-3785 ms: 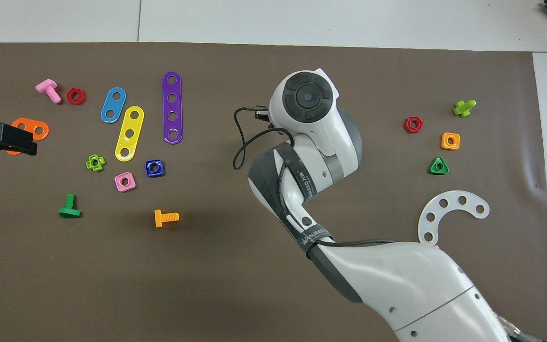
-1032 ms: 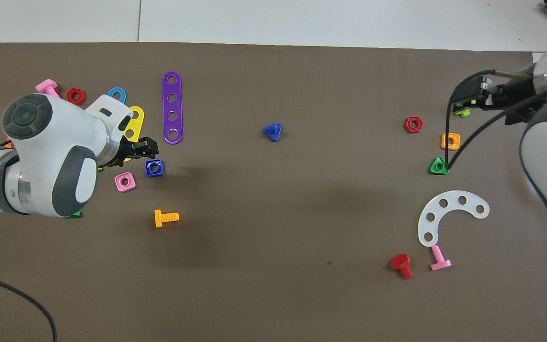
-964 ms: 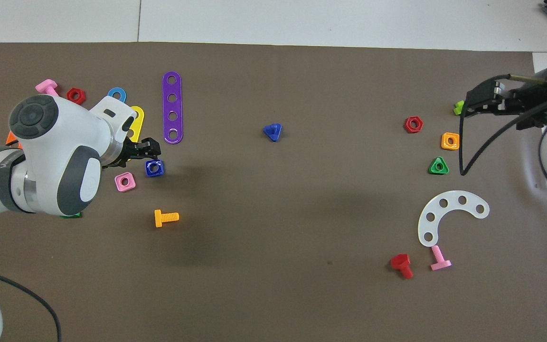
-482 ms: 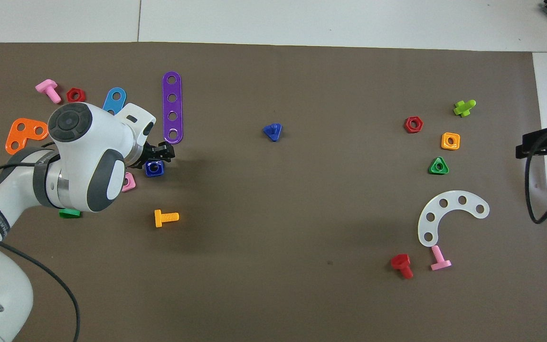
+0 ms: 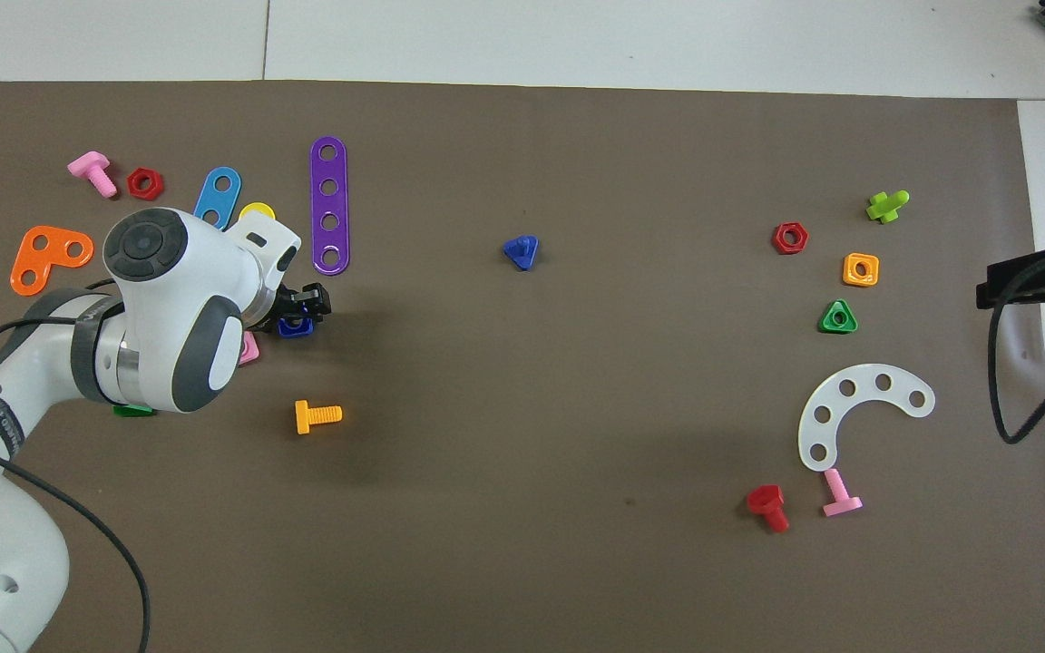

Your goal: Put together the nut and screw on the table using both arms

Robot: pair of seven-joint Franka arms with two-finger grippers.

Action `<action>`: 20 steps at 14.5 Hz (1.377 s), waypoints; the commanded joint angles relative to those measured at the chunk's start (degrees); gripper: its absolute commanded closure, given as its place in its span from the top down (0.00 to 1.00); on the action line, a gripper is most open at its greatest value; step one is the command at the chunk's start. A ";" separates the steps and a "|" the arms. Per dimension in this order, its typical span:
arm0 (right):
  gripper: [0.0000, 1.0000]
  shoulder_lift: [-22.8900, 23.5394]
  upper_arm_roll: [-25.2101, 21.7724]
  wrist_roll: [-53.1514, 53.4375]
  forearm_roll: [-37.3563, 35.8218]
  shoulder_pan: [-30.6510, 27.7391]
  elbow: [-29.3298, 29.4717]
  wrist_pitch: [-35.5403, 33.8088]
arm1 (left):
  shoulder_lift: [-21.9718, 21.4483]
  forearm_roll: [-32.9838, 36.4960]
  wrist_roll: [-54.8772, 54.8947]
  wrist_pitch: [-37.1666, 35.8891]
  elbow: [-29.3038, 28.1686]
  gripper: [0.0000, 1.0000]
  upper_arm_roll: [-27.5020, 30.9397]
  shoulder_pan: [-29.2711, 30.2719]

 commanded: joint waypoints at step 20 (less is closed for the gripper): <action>1.00 -0.99 0.11 1.24 0.06 -0.16 -1.87 -0.42 | 5.52 0.73 -3.94 -12.39 20.38 0.24 0.65 -8.02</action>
